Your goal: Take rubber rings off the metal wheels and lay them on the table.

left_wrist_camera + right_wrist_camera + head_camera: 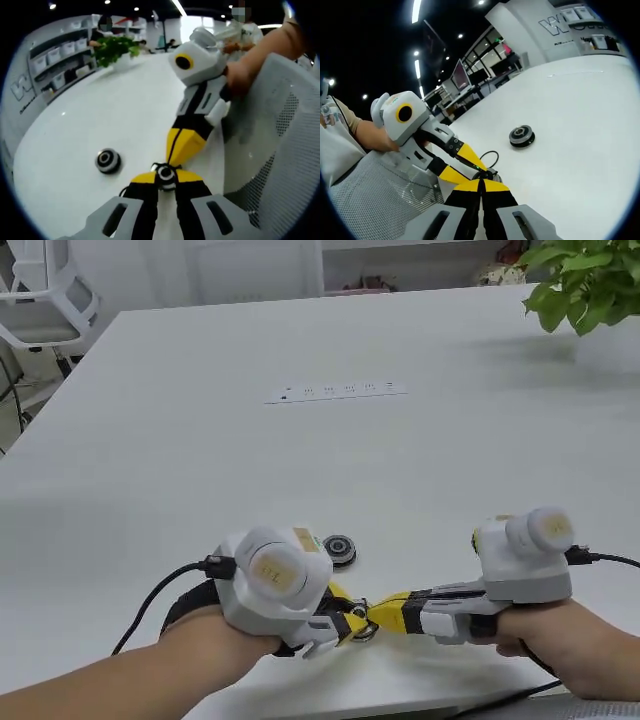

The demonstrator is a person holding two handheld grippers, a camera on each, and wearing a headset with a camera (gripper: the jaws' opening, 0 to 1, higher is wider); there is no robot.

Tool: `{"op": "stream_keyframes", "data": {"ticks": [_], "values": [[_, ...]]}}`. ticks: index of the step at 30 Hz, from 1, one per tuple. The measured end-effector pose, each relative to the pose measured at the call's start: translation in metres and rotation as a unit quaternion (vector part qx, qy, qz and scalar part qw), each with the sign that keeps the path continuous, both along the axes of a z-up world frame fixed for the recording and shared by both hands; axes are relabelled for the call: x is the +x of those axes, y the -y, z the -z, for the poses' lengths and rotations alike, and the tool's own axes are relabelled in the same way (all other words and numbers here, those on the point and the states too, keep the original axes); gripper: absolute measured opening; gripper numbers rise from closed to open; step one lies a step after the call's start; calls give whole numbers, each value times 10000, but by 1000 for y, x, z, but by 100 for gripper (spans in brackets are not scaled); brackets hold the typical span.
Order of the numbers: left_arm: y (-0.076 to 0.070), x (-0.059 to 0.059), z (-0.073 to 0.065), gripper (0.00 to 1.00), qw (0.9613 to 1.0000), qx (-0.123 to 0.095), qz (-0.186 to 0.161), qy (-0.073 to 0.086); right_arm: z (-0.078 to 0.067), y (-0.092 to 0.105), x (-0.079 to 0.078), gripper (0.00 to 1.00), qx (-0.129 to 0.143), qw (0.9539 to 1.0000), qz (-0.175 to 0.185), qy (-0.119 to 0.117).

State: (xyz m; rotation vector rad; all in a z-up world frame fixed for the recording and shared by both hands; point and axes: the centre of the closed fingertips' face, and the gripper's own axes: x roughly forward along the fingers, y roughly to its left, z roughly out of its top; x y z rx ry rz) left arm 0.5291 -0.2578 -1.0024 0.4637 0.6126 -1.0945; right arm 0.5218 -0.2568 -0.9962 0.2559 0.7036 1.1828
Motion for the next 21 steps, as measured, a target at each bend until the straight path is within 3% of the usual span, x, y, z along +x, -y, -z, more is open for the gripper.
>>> {"op": "stream_keyframes", "data": {"ticks": [2,3,5,8,12,21], "values": [[0,0,0,12,10000,-11,5,-2,-4,-4,-2,0,143,9999,-63,-20],[1,0,-1,12,10000,-26,22,16,-11,-8,-10,0,357,9990,-251,-90],[1,0,-1,12,10000,-33,23,17,-10,-6,-6,0,234,9996,-156,15],[1,0,-1,12,10000,-47,32,15,-8,-5,-5,0,245,9996,-115,-18],[1,0,-2,12,10000,-64,7,-7,1,4,3,0,24,10000,62,45],[2,-1,-2,14,9999,-131,48,-27,2,4,4,0,-26,9999,93,60]]}}
